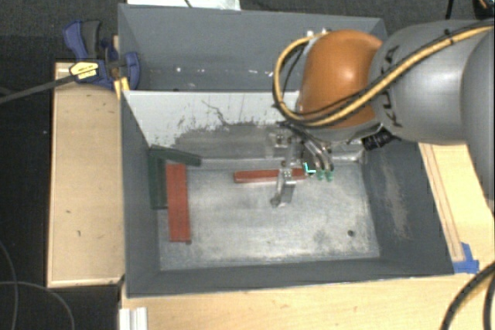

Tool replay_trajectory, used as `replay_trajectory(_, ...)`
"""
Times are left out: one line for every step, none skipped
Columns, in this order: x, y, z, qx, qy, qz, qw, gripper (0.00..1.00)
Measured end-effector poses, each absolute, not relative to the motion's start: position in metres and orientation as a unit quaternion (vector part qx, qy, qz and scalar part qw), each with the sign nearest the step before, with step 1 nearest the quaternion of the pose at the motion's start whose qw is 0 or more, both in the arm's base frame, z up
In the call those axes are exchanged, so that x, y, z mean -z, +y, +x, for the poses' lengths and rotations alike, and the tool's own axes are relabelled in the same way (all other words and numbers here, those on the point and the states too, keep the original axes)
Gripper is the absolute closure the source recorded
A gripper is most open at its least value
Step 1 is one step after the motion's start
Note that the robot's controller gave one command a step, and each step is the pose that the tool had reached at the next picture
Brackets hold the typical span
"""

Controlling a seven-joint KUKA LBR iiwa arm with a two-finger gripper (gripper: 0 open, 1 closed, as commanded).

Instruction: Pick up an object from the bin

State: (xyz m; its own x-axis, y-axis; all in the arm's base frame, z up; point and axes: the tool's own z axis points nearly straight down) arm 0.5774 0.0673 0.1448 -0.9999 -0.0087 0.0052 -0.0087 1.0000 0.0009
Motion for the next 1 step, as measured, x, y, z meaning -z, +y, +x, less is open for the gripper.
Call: replay_trajectory(-0.0668, 0.0525, 0.5828, 0.000, -0.998, 0.062, 0.002, 0.00)
